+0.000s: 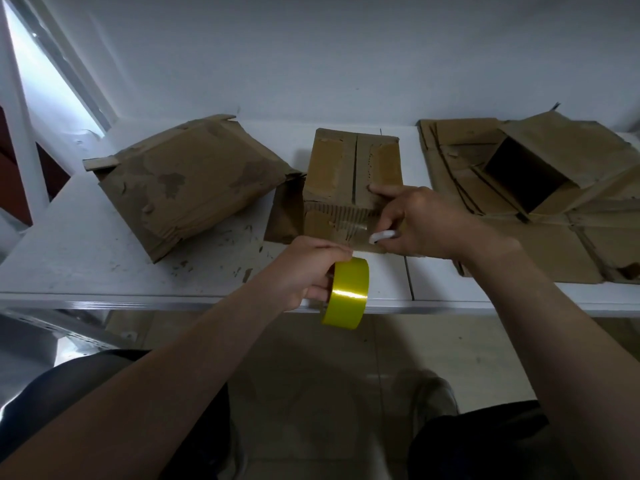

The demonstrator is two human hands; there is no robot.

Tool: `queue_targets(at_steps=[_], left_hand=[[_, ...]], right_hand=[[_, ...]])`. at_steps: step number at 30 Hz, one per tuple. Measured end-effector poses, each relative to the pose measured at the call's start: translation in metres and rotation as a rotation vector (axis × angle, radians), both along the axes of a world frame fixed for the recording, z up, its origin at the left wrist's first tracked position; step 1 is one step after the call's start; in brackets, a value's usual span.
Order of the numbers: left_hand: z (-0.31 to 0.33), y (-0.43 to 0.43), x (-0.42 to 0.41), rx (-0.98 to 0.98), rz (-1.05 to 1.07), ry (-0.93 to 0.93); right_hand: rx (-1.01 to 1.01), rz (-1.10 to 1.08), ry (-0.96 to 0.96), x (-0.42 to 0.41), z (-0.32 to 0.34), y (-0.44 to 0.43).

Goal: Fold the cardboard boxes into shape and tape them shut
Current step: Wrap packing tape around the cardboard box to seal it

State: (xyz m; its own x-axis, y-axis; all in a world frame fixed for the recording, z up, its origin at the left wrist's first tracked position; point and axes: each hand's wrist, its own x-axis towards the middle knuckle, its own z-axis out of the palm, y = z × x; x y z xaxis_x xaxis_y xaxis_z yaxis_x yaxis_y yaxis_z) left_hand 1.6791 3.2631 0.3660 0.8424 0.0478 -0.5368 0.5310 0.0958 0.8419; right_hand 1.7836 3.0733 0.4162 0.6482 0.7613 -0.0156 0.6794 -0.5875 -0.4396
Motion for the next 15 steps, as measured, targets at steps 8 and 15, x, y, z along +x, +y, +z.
queue_targets(at_steps=[8, 15], left_hand=[[0.003, 0.007, -0.008, 0.050, -0.050, 0.001], [0.014, 0.012, -0.011, 0.259, 0.009, -0.137]], right_hand=[[0.208, 0.055, -0.252, -0.006, 0.007, -0.018], [-0.098, -0.159, 0.018, -0.016, -0.039, -0.049]])
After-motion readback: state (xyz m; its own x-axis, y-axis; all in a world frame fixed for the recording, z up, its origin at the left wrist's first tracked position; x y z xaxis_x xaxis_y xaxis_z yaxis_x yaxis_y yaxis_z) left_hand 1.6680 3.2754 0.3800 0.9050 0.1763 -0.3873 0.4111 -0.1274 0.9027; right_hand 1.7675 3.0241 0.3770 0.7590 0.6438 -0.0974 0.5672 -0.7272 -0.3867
